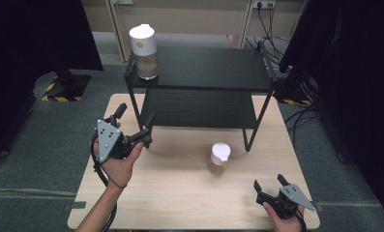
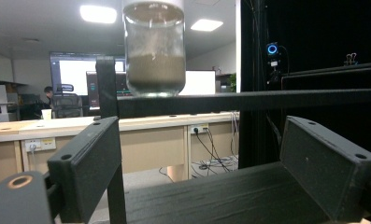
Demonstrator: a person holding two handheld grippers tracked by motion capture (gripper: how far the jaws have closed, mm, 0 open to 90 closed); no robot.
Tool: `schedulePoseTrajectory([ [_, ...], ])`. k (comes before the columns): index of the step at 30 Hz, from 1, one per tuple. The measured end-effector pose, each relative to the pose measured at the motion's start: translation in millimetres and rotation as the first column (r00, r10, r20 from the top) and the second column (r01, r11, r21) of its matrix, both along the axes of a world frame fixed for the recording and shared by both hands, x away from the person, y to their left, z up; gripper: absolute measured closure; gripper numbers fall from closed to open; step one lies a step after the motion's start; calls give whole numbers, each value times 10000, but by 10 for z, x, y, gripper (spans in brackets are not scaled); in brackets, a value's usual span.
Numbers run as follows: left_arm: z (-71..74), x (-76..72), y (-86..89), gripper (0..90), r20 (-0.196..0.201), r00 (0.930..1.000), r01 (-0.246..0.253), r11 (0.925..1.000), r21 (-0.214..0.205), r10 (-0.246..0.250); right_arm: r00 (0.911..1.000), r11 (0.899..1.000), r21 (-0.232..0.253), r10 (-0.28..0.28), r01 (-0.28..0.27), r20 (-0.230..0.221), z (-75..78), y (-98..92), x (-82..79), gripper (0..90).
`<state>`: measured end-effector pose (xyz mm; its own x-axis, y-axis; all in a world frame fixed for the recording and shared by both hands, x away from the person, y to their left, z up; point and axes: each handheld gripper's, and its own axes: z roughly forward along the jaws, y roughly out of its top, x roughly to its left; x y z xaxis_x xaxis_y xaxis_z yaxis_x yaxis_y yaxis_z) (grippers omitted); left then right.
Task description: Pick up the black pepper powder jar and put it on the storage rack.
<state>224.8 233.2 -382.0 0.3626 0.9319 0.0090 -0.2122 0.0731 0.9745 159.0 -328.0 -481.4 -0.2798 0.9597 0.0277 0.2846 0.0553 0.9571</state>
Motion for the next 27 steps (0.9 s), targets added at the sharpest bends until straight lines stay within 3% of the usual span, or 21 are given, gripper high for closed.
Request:
schedulePoseTrajectory([
  [6, -118, -44, 12, 121, -211, 9998, -2, 9999, 105, 4, 10000, 10000, 13, 2, -2, 3, -1, -2, 0, 72],
  [15, -415, -120, -7, 118, -561, 9984, -99, 9996, 267, 114, 10000, 10000, 19, 1, -1, 6, -2, -5, 1, 72],
  [17, -524, -150, -36, 115, -740, 9970, -209, 9986, 485, 244, 10000, 10000, -1, -3, 3, 10, -1, -3, 0, 71],
  [27, -793, -161, -39, 112, -1448, 9891, -144, 9969, 774, 255, 10000, 10000, -3, -6, 6, -4, 1, -1, 1, 71],
])
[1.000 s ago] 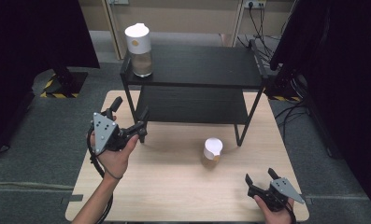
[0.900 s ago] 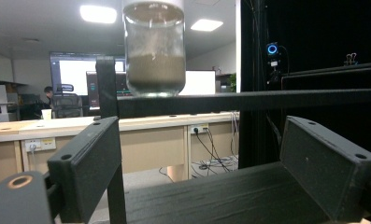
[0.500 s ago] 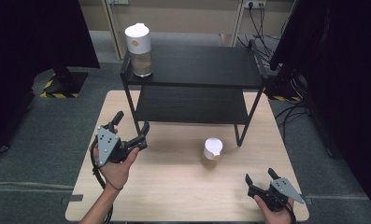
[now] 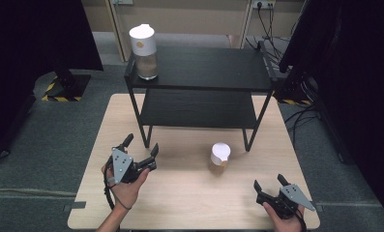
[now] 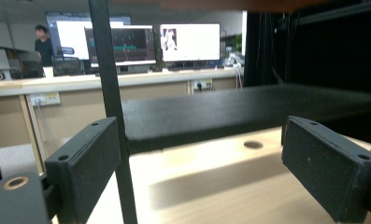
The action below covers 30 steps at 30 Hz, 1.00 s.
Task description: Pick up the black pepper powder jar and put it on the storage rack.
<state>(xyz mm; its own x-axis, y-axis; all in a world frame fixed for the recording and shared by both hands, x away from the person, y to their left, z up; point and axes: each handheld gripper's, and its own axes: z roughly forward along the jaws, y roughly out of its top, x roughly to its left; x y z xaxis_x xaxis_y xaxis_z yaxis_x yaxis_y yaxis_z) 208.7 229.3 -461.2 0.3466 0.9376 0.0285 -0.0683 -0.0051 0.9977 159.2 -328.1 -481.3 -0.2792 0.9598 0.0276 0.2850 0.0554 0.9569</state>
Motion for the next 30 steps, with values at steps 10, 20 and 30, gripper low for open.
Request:
schedulePoseTrajectory([
  [10, -188, -4, -6, 108, -893, 9960, 40, 9996, 288, -14, 10000, 10000, -4, -10, 10, 21, -3, 0, -3, 71],
  [20, -371, 47, 4, 101, -1736, 9848, 106, 9996, 279, -56, 10000, 10000, 54, 10, -10, 21, -6, -8, -3, 71],
  [30, -474, 97, 14, 99, -2259, 9739, 253, 9996, 140, -215, 10000, 10000, 39, 14, -14, 93, -15, -6, -13, 70],
])
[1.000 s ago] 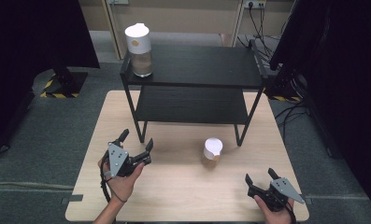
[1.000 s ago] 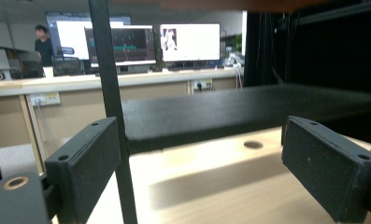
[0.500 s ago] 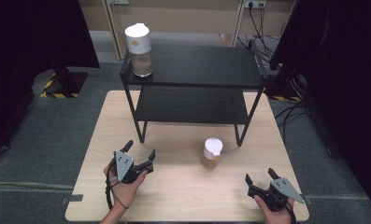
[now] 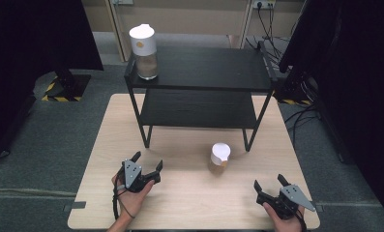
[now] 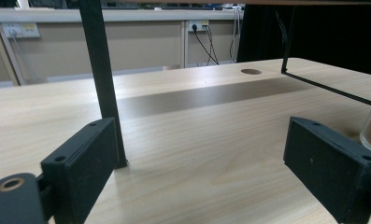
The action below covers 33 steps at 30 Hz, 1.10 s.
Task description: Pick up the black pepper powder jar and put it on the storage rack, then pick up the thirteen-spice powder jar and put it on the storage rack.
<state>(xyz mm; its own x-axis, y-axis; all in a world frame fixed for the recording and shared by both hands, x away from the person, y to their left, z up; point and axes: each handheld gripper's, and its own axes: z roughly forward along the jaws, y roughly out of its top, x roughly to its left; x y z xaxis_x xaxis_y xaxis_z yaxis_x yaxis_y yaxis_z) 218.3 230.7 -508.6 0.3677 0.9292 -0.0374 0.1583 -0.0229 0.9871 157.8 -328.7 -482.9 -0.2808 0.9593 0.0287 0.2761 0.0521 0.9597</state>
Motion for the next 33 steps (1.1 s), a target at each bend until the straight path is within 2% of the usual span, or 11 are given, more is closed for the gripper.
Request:
schedulePoseTrajectory([
  [25, -18, -5, 1, 93, 15, 10000, -21, 10000, -47, 21, 10000, 9999, 151, 8, -7, -32, -1, -16, 3, 66],
  [33, -18, -6, 0, 92, 35, 10000, 14, 10000, -2, -14, 9993, 9989, 353, 290, -298, 237, 50, 38, -12, 66],
])
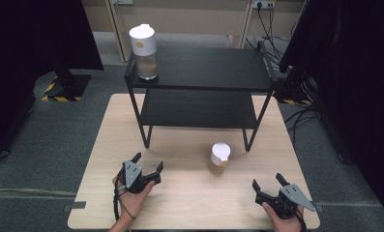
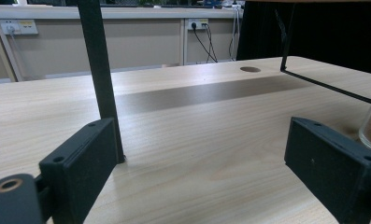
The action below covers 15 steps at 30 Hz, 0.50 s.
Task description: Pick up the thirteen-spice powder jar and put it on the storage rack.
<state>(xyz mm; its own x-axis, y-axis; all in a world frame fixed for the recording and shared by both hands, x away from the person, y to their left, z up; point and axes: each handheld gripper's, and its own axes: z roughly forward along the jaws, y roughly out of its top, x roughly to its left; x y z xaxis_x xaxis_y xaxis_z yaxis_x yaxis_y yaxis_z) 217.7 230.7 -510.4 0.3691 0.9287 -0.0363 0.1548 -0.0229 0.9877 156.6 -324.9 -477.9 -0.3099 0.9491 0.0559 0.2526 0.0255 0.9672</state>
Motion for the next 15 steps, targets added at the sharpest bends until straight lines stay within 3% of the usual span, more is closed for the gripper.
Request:
schedulePoseTrajectory([
  [15, 4, 0, -9, 91, -24, 10000, -50, 10000, -1, 50, 9958, 9960, 77, 883, -885, 230, 86, 226, 114, 67],
])
